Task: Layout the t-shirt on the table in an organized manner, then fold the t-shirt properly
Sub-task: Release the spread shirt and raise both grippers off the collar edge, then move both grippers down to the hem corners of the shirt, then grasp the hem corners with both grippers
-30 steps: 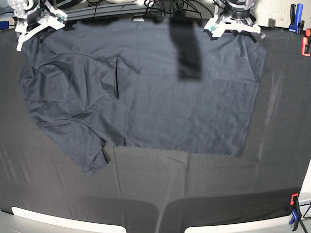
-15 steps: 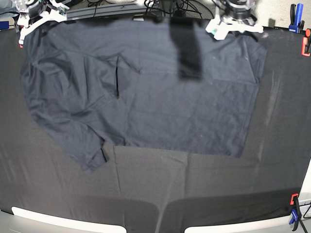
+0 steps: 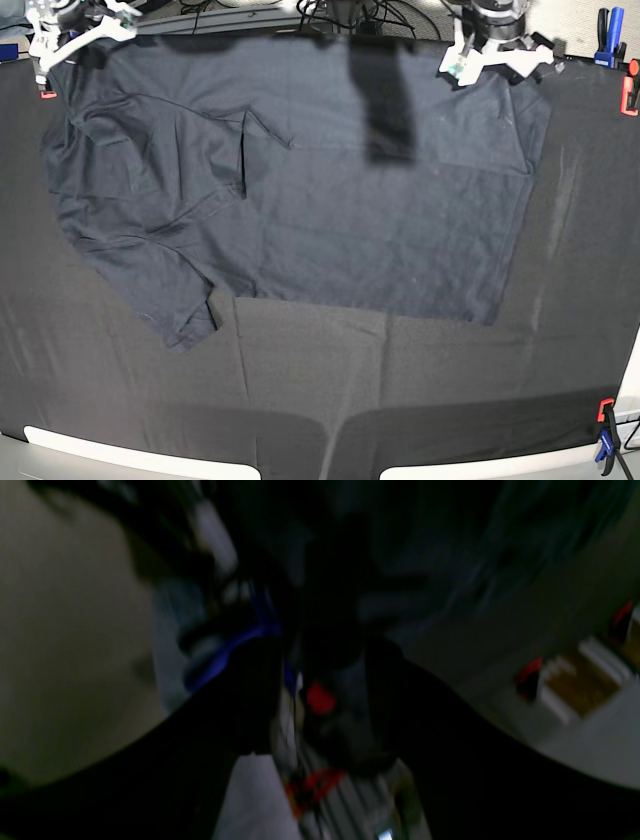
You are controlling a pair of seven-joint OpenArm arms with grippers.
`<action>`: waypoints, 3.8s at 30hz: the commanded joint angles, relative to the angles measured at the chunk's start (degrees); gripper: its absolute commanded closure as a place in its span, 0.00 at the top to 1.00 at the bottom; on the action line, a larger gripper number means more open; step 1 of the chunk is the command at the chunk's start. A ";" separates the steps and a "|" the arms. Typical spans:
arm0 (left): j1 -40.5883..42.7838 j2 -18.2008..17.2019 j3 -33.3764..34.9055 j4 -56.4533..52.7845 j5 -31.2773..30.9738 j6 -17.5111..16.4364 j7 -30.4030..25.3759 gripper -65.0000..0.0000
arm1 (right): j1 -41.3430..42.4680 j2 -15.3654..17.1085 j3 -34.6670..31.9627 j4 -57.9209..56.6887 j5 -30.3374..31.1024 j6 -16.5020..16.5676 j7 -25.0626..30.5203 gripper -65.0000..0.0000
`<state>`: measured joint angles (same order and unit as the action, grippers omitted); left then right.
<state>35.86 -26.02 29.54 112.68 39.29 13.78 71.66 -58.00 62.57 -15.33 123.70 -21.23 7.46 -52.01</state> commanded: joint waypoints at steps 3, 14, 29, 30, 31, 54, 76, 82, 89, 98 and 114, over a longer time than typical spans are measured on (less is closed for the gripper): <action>0.39 -0.37 -0.15 0.98 4.90 1.07 4.83 0.46 | -0.26 0.76 0.31 3.74 -0.98 -1.22 1.88 0.41; -0.76 -1.77 -3.13 1.01 9.86 1.25 3.52 0.46 | 3.15 -3.02 0.35 5.73 -1.03 -5.07 6.84 0.41; -10.03 -2.27 -12.72 0.98 8.17 6.75 -19.08 0.46 | 35.50 -24.76 0.37 1.42 7.69 -4.98 9.81 0.41; -12.31 -2.27 -12.72 0.98 7.98 6.97 -20.04 0.46 | 37.27 -25.68 0.37 0.59 7.82 -5.01 10.56 0.41; -14.86 -2.27 -12.74 0.98 6.93 7.10 -20.85 0.46 | 38.97 -26.36 0.37 -0.31 7.82 -5.01 11.43 0.41; -69.64 2.45 -12.76 -58.99 -56.70 -15.02 -44.74 0.46 | 52.24 -31.63 0.37 -6.27 8.41 -5.16 8.55 0.41; -75.19 4.26 -30.25 -90.25 -70.55 -44.37 -46.77 0.46 | 52.13 -37.66 0.35 -6.27 8.00 -5.11 6.95 0.41; -74.88 4.26 -30.25 -86.38 -73.85 -49.24 -43.87 0.46 | 52.11 -37.66 0.35 -6.27 8.00 -5.11 6.93 0.41; -74.55 5.25 -30.25 -85.59 -69.55 -49.18 -45.40 0.46 | 52.11 -37.66 0.35 -6.27 8.02 -5.11 6.91 0.41; -74.60 7.63 -30.25 -85.59 -67.78 -48.98 -48.13 0.46 | 52.11 -37.66 0.37 -6.27 8.09 -5.11 5.92 0.41; -74.58 7.61 -30.25 -85.59 -64.81 -48.98 -53.70 0.00 | 52.41 -37.79 1.11 -7.28 8.41 -5.49 5.16 0.41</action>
<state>-36.84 -17.91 -0.56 26.15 -24.95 -34.72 19.31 -6.61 24.38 -14.76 115.70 -11.92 2.98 -47.59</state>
